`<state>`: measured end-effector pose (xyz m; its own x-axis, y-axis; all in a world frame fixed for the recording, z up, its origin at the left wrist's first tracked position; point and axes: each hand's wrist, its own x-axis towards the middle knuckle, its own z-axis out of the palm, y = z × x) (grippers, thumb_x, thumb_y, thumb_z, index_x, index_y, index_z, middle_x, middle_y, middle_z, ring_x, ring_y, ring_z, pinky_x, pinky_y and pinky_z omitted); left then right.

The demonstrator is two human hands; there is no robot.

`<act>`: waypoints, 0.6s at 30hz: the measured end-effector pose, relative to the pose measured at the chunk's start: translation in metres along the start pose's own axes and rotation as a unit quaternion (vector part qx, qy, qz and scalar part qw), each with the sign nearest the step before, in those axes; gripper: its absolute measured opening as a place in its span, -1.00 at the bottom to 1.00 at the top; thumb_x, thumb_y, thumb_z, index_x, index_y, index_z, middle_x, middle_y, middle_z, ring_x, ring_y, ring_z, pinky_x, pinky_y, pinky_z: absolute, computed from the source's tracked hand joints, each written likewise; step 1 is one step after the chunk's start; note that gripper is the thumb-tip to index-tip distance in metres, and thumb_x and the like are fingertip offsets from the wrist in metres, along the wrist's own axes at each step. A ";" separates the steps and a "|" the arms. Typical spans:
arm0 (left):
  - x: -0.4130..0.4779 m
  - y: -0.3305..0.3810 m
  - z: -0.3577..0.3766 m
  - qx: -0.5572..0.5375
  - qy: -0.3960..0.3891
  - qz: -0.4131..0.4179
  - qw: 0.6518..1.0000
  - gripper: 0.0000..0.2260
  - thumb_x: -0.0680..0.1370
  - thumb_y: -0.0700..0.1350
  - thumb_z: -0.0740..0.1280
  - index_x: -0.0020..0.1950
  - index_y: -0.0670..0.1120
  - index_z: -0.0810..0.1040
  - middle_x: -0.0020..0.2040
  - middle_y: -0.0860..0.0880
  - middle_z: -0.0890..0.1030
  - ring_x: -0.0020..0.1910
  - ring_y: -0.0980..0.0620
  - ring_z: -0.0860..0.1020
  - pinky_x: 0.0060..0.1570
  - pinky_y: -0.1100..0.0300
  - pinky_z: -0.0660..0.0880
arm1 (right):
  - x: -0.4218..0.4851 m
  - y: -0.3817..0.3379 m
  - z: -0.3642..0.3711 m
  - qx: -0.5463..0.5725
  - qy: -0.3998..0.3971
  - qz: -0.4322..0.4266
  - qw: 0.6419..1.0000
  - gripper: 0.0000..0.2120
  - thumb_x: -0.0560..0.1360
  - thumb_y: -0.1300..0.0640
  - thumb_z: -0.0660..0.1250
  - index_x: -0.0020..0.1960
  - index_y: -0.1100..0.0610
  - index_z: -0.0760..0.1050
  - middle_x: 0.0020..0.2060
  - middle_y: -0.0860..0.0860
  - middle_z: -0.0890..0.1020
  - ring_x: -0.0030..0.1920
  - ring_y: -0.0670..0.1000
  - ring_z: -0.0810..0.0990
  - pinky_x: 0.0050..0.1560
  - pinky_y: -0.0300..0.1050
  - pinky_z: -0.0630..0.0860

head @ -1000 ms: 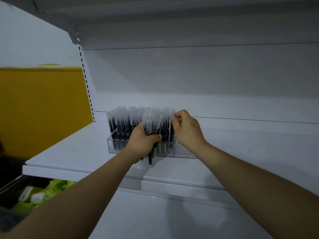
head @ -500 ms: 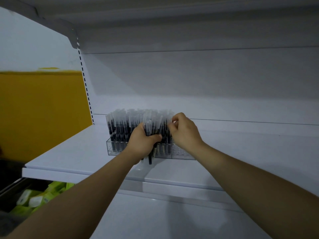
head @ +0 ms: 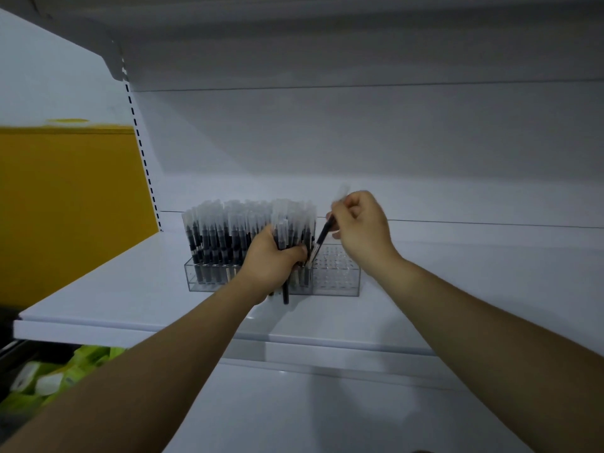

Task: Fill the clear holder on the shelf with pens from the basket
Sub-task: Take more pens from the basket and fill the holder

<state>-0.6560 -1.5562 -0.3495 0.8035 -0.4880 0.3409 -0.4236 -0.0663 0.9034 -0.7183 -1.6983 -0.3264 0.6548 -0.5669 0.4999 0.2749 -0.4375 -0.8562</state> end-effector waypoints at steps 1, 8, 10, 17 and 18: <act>0.001 -0.002 0.000 0.002 0.001 -0.004 1.000 -0.88 0.51 -0.29 0.38 0.00 -0.12 0.56 -0.13 -0.22 0.65 -0.12 -0.24 0.63 -0.12 -0.11 0.61 | 0.005 -0.001 -0.004 0.009 0.022 -0.004 1.000 -0.87 0.58 0.09 0.25 -0.14 0.00 0.36 -0.12 0.11 0.63 -0.09 0.14 0.64 -0.05 0.17 0.60; 0.006 -0.010 0.003 -0.017 0.001 -0.018 1.000 -0.85 0.50 -0.28 0.39 -0.03 -0.05 0.54 -0.16 -0.08 0.67 -0.11 -0.12 0.65 -0.15 0.04 0.60 | 0.030 0.019 -0.003 -0.062 0.035 -0.031 0.997 -0.93 0.59 0.10 0.22 -0.04 0.05 0.35 -0.18 -0.02 0.55 -0.08 0.14 0.61 -0.08 -0.02 0.56; 0.006 -0.011 0.002 -0.016 0.003 -0.021 1.000 -0.84 0.48 -0.32 0.38 -0.07 -0.07 0.54 -0.18 -0.11 0.66 -0.11 -0.17 0.64 -0.17 0.01 0.61 | 0.033 0.024 0.001 -0.081 0.027 -0.035 0.996 -0.94 0.60 0.11 0.21 0.00 0.08 0.34 -0.21 -0.07 0.52 -0.07 0.13 0.61 -0.16 -0.15 0.49; 0.007 -0.012 0.000 -0.013 0.000 -0.012 1.000 -0.85 0.47 -0.34 0.38 -0.10 -0.10 0.55 -0.16 -0.24 0.65 -0.23 -0.12 0.60 -0.18 -0.03 0.60 | 0.038 0.034 0.010 -0.090 0.002 -0.026 0.996 -0.93 0.60 0.11 0.22 0.00 0.10 0.35 -0.18 0.01 0.55 -0.08 0.15 0.61 -0.08 -0.02 0.53; 0.007 -0.013 0.000 -0.015 0.002 -0.014 1.000 -0.86 0.47 -0.34 0.38 -0.08 -0.12 0.55 -0.17 -0.22 0.65 -0.26 -0.08 0.59 -0.21 0.03 0.60 | 0.039 0.035 0.010 -0.094 0.000 -0.030 0.995 -0.93 0.60 0.12 0.22 0.00 0.10 0.35 -0.17 0.02 0.56 -0.09 0.15 0.61 -0.12 -0.07 0.51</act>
<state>-0.6450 -1.5588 -0.3585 0.8164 -0.4832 0.3162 -0.3883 -0.0543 0.9199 -0.6758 -1.7285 -0.3384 0.6404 -0.5359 0.5501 0.1767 -0.5943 -0.7846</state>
